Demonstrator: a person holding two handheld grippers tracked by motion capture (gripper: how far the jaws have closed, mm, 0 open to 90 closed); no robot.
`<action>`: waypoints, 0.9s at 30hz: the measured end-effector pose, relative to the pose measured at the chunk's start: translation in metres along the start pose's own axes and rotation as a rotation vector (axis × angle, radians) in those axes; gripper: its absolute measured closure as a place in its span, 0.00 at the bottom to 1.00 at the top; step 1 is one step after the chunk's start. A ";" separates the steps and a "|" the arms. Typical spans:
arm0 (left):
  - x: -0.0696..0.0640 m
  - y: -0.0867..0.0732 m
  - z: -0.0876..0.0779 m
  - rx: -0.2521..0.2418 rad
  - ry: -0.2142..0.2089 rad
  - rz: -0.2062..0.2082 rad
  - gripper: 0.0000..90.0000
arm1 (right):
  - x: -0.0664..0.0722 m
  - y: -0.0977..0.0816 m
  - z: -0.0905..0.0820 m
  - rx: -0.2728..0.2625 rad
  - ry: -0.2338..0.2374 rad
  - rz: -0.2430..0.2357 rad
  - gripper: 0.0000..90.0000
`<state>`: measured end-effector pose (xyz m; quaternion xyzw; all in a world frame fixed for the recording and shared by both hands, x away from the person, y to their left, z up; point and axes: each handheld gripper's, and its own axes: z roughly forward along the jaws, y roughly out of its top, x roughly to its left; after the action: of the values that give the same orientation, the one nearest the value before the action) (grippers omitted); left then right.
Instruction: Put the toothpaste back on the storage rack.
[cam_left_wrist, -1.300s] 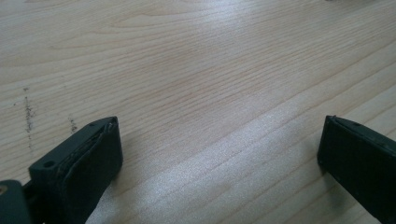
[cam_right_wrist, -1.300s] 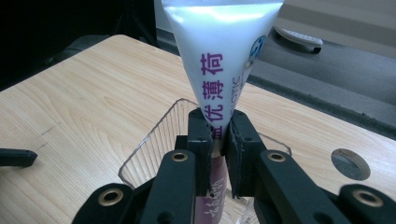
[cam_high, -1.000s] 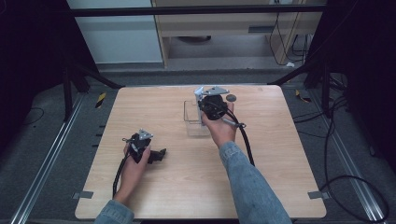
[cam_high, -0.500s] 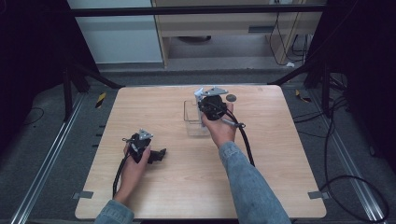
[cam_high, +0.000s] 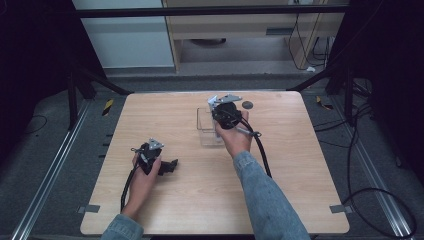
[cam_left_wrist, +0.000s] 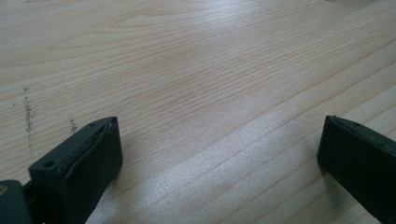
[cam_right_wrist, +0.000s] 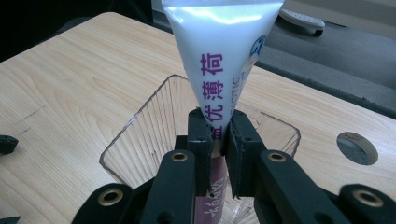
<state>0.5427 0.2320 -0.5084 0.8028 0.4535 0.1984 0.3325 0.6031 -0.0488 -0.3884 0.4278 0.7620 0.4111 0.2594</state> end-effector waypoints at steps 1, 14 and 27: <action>0.000 0.000 0.000 0.000 0.000 0.000 0.00 | 0.000 0.000 0.001 0.001 0.000 -0.003 0.90; 0.000 0.000 0.000 0.001 0.000 0.002 0.00 | 0.002 -0.001 0.007 0.022 0.000 -0.006 0.90; 0.000 0.000 0.000 0.001 0.000 0.001 0.00 | 0.004 0.008 0.018 0.052 0.007 -0.021 0.89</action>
<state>0.5427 0.2320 -0.5083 0.8032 0.4531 0.1982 0.3321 0.6179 -0.0363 -0.3911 0.4247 0.7778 0.3902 0.2498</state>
